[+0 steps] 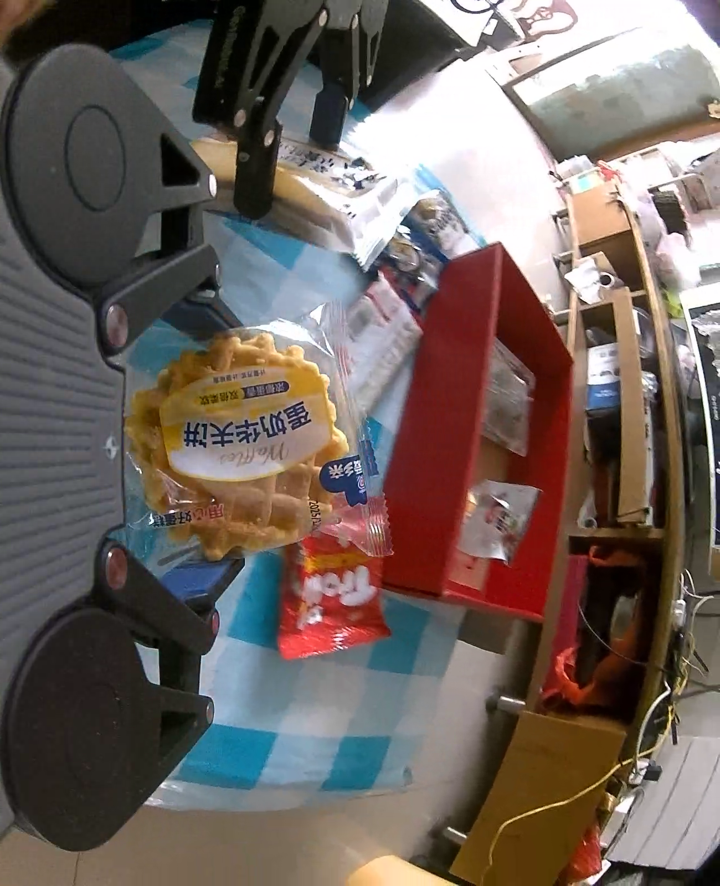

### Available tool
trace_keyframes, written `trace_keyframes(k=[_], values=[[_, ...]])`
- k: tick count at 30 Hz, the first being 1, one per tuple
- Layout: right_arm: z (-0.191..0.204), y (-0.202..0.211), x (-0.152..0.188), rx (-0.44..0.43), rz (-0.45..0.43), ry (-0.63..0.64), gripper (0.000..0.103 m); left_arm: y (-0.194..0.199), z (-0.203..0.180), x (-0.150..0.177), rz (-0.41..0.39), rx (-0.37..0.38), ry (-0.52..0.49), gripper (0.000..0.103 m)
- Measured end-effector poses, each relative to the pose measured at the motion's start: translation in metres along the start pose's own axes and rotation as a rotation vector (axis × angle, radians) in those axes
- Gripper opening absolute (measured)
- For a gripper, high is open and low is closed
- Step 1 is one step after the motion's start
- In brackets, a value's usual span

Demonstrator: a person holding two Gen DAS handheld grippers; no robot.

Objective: Organize snacks
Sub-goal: 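Carry the bread and waffle bag into the red box and open both tools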

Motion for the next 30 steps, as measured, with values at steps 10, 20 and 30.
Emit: trace_keyframes(k=[10,20,30], values=[[-0.008,-0.008,-0.033,-0.001,-0.077,-0.050,0.076,-0.004,0.003,-0.038,-0.073,-0.034,0.023,0.076],[-0.022,-0.018,-0.062,0.025,-0.141,-0.098,0.076,-0.018,0.003,-0.081,-0.138,-0.055,0.027,0.076],[-0.036,-0.028,-0.087,0.044,-0.191,-0.135,0.076,-0.033,0.008,-0.106,-0.166,-0.080,0.042,0.076]])
Point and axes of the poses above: each gripper's, at about its wrist camera, not at the fingertips, and y roughly against the way its jaws point, z to its left, x to its underside, the point moved 4 cm from there along -y, roughly the way its jaws point, and after that the axes turned 14 degrees about -z, right-handed, at the moved point
